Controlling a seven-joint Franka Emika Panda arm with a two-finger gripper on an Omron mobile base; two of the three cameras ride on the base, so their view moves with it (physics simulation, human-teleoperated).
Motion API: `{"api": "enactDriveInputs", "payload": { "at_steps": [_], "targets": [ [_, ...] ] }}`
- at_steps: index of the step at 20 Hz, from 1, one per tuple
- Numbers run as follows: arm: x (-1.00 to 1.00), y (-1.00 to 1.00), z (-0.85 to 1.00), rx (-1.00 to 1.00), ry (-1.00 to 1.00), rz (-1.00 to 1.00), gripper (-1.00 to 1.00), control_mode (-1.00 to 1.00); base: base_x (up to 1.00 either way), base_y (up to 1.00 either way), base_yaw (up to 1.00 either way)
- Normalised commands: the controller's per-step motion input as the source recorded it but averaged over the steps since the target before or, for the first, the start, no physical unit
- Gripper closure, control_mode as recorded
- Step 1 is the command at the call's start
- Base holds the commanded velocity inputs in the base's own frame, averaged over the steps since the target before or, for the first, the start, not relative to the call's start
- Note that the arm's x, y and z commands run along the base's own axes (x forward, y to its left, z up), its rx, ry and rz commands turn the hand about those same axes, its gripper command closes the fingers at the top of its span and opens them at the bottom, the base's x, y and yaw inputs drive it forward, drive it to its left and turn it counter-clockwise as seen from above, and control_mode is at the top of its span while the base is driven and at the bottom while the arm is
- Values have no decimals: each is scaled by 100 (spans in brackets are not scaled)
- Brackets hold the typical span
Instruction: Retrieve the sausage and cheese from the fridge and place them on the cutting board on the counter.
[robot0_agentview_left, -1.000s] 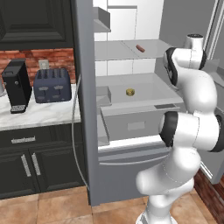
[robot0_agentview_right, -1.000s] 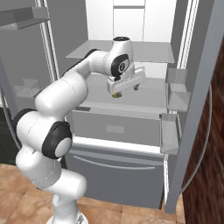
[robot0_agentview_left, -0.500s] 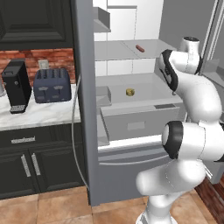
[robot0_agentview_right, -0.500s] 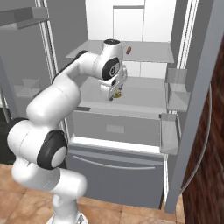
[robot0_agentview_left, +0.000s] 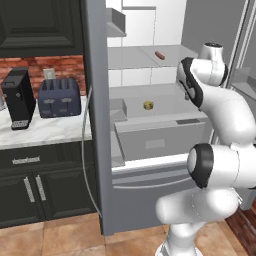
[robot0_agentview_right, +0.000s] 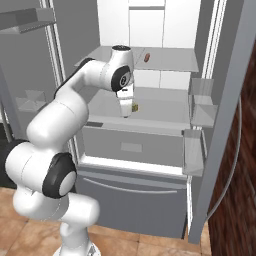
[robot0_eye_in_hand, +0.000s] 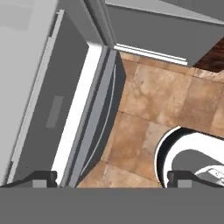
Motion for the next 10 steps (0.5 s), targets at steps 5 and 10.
{"api": "enactDriveInputs", "payload": {
  "at_steps": [5,10],
  "targets": [
    [-23,4,0,-21,1,55,-100,-100,0,0,0],
    [-31,1,0,-20,0,41,-100,-100,0,0,0]
  ]
}}
